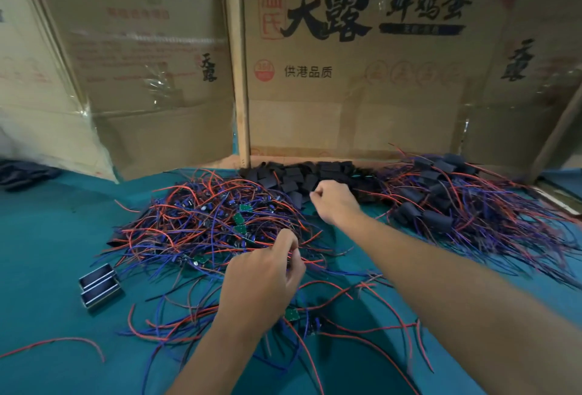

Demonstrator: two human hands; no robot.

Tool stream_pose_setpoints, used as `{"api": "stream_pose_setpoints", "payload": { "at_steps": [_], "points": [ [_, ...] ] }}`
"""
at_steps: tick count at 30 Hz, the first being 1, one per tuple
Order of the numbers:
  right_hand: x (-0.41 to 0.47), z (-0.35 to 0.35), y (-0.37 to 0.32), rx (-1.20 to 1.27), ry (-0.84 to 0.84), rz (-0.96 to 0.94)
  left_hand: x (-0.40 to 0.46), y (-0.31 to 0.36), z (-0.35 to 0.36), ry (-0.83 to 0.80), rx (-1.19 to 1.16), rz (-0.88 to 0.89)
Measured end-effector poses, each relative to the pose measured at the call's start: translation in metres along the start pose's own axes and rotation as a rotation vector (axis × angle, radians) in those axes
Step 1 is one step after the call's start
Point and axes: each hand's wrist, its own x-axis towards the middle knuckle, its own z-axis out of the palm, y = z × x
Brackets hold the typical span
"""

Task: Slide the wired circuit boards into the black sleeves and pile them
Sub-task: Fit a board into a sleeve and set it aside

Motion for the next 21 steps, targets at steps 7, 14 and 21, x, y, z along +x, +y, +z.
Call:
{"api": "stream_pose_setpoints", "payload": {
  "at_steps": [7, 14, 21],
  "points": [
    [0.044, 0.043, -0.023, -0.001, 0.087, 0.156, -0.002, -0.003, 0.001, 0.000, -0.004, -0.004],
    [0.062, 0.056, -0.020, -0.360, 0.241, -0.148, -0.002, 0.001, 0.001, 0.028, -0.028, 0.042],
    [0.054, 0.044, -0.020, 0.112, 0.197, -0.070, -0.003, -0.001, 0.003, 0.024, -0.046, 0.008]
  ]
}}
